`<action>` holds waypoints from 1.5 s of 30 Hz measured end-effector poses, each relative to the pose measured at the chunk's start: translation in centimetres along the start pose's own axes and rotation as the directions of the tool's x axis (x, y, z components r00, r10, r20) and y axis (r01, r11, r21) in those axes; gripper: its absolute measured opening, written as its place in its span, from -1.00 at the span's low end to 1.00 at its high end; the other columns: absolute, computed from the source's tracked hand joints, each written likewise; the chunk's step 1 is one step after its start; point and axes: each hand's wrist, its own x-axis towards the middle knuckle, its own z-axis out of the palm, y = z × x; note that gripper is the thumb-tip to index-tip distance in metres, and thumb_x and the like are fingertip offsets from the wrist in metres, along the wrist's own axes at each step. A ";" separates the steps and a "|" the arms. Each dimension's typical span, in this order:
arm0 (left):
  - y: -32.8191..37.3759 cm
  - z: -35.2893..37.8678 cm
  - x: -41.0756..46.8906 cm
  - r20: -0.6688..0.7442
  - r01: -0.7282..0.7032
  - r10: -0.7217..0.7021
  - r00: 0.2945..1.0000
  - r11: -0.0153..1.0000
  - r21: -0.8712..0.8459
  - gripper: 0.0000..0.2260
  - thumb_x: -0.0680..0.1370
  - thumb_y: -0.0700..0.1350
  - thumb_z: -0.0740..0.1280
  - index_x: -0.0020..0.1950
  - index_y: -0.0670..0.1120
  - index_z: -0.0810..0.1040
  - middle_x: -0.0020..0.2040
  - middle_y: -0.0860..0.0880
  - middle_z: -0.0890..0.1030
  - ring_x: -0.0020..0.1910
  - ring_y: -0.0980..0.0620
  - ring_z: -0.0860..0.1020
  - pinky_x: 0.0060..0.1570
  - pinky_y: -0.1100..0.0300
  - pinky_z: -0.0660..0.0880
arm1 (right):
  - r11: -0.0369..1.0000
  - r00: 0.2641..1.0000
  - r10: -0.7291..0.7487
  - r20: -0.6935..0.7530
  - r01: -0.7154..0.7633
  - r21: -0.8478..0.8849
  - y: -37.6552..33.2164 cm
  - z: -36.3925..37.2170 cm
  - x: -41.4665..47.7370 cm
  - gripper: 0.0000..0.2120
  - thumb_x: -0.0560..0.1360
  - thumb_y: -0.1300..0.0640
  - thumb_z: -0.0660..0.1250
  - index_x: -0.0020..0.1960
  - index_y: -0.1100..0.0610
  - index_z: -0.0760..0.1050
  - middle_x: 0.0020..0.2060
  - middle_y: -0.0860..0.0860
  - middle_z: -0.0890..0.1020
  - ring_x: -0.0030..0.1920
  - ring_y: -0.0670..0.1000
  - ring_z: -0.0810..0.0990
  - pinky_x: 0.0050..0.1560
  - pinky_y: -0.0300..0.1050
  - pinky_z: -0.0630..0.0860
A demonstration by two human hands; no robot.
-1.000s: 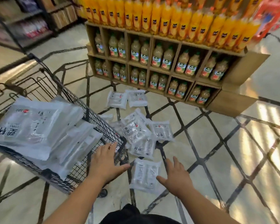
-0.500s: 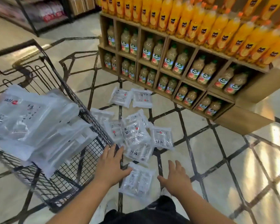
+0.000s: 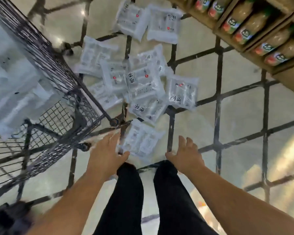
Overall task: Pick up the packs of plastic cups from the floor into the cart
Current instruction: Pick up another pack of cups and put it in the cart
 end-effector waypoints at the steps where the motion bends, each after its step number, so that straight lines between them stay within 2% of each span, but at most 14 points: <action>1: -0.8 2.6 2.7 0.013 0.027 -0.027 1.000 1.000 -0.009 -0.25 0.51 0.34 0.27 0.58 0.01 0.18 0.54 -0.05 0.28 0.48 -0.10 0.28 0.39 -0.07 0.34 | 1.000 1.000 0.016 0.014 -0.016 0.007 0.2 2.1 3.0 -0.14 0.51 -0.32 0.13 0.60 0.09 -0.13 0.52 0.18 0.08 0.45 0.24 0.19 0.38 0.18 0.32; 5: -4.9 15.0 14.9 0.133 0.097 -0.103 0.986 0.994 0.051 -0.18 0.50 0.37 0.23 0.61 -0.02 0.06 0.58 -0.08 0.17 0.52 -0.12 0.19 0.42 -0.09 0.28 | 1.000 0.998 0.021 0.051 -0.022 0.007 0.1 12.1 15.0 -0.10 0.49 -0.34 0.23 0.57 0.10 -0.08 0.44 0.14 0.21 0.38 0.21 0.30 0.30 0.15 0.42; 7: -7.0 21.5 20.6 0.161 0.110 -0.126 0.979 0.989 0.103 -0.16 0.49 0.38 0.23 0.61 -0.01 0.03 0.58 -0.08 0.17 0.52 -0.14 0.19 0.42 -0.12 0.28 | 1.000 0.997 0.030 0.073 -0.030 -0.005 -0.1 17.7 21.0 -0.08 0.50 -0.35 0.22 0.59 0.08 -0.17 0.49 0.14 0.17 0.42 0.20 0.28 0.33 0.16 0.40; 11: -10.0 31.3 28.4 0.066 0.154 -0.167 0.984 0.973 0.171 -0.17 0.47 0.32 0.30 0.58 -0.06 0.08 0.52 -0.15 0.26 0.44 -0.21 0.31 0.29 -0.16 0.37 | 0.995 0.998 0.062 0.033 -0.059 -0.076 -0.6 28.0 29.8 -0.06 0.51 -0.37 0.15 0.59 0.10 -0.25 0.56 0.18 0.00 0.51 0.22 0.14 0.40 0.18 0.33; 15: -12.2 38.0 33.1 0.036 0.170 -0.182 0.983 0.961 0.216 -0.08 0.44 0.31 0.37 0.59 -0.10 -0.01 0.53 -0.16 0.21 0.46 -0.21 0.28 0.27 -0.20 0.35 | 0.984 0.990 0.138 0.032 -0.141 0.107 -1.4 34.9 34.4 -0.01 0.49 -0.37 0.19 0.58 0.12 -0.29 0.58 0.15 -0.04 0.53 0.22 0.07 0.41 0.19 0.26; 19: -13.9 42.3 35.4 0.105 0.207 -0.197 0.975 0.974 -0.091 -0.03 0.36 0.19 0.48 0.59 0.05 -0.04 0.50 -0.12 0.29 0.37 -0.23 0.38 0.29 -0.18 0.36 | 0.920 0.978 0.205 0.047 -0.209 0.333 -2.4 37.9 36.9 0.07 0.47 -0.29 0.32 0.57 0.13 -0.34 0.50 0.14 0.16 0.40 0.21 0.28 0.30 0.17 0.35; 23: -14.3 43.1 35.3 0.096 0.205 -0.183 0.978 0.919 -0.335 -0.15 0.28 0.12 0.48 0.49 0.13 0.14 0.31 -0.06 0.48 0.15 -0.15 0.54 0.19 -0.12 0.50 | 0.756 0.960 0.269 0.081 -0.262 0.600 -3.4 38.7 38.2 0.09 0.45 -0.06 0.43 0.56 0.05 -0.38 0.43 0.09 0.20 0.02 0.08 0.39 -0.02 -0.05 0.38; 26: -14.1 42.4 33.9 0.099 0.236 -0.215 0.972 0.904 -0.357 -0.20 0.31 0.06 0.52 0.44 0.04 0.20 0.23 -0.05 0.52 0.11 -0.11 0.56 0.16 -0.06 0.51 | 0.705 0.957 0.283 0.063 -0.252 0.663 -2.9 37.8 37.4 0.03 0.44 0.02 0.48 0.56 -0.05 -0.25 0.41 0.06 0.25 -0.03 0.05 0.39 -0.07 -0.07 0.36; 30: -11.8 39.0 29.3 0.089 0.278 -0.265 0.960 0.871 -0.405 -0.21 0.34 0.04 0.54 0.45 0.02 0.18 0.19 -0.06 0.52 0.08 -0.12 0.55 0.10 -0.04 0.51 | 0.674 0.968 0.251 0.008 -0.180 0.716 -1.6 33.5 33.8 -0.01 0.37 0.10 0.55 0.52 -0.10 -0.08 0.28 -0.04 0.37 0.14 0.08 0.49 0.02 -0.15 0.37; 32: -9.8 35.7 25.9 0.073 0.273 -0.269 0.961 0.857 -0.437 -0.26 0.35 0.04 0.53 0.41 0.04 0.21 0.14 -0.02 0.52 0.02 -0.09 0.55 0.01 0.02 0.50 | 0.677 0.971 0.239 -0.005 -0.163 0.718 -0.6 30.1 30.2 0.00 0.33 0.13 0.57 0.49 -0.13 -0.04 0.21 -0.10 0.41 0.11 0.06 0.52 0.00 -0.22 0.48; 35: -6.1 28.5 18.7 0.037 0.265 -0.282 0.959 0.840 -0.474 -0.39 0.35 0.05 0.50 0.29 0.08 0.26 0.05 0.05 0.52 -0.06 -0.03 0.57 -0.13 0.10 0.48 | 0.692 0.979 0.203 -0.024 -0.127 0.710 1.0 23.3 22.9 0.04 0.25 0.11 0.61 0.43 -0.25 -0.03 0.27 0.00 0.47 0.14 0.15 0.58 0.13 0.19 0.57; 38: -2.0 19.7 11.2 0.025 0.250 -0.275 0.961 0.830 -0.499 -0.42 0.35 0.07 0.47 0.26 0.11 0.27 0.04 0.06 0.52 -0.09 -0.01 0.57 -0.15 0.09 0.51 | 0.699 0.987 0.155 -0.032 -0.086 0.710 2.2 14.5 13.9 0.03 0.27 0.14 0.61 0.46 -0.21 -0.01 0.28 0.02 0.48 0.08 0.10 0.55 0.08 0.08 0.53; 41: 1.7 10.4 4.5 0.018 0.229 -0.261 0.965 0.812 -0.538 -0.36 0.37 0.10 0.44 0.37 0.12 0.23 0.11 0.03 0.51 -0.06 0.00 0.54 -0.14 0.13 0.45 | 0.711 0.993 0.093 -0.076 -0.012 0.703 2.8 5.7 5.1 0.01 0.30 0.17 0.59 0.50 -0.16 0.01 0.31 0.01 0.43 0.06 0.10 0.51 -0.08 -0.04 0.44; 45: 6.1 -2.3 -3.0 -0.099 0.148 -0.250 0.963 0.801 -0.580 -0.32 0.39 0.13 0.38 0.45 0.12 0.18 0.15 0.04 0.51 -0.03 0.04 0.48 -0.17 0.17 0.39 | 0.750 0.974 -0.012 -0.226 0.158 0.642 2.0 -5.9 -4.5 0.01 0.24 0.12 0.58 0.49 -0.12 0.03 0.38 0.08 0.37 0.13 0.09 0.49 0.07 0.02 0.46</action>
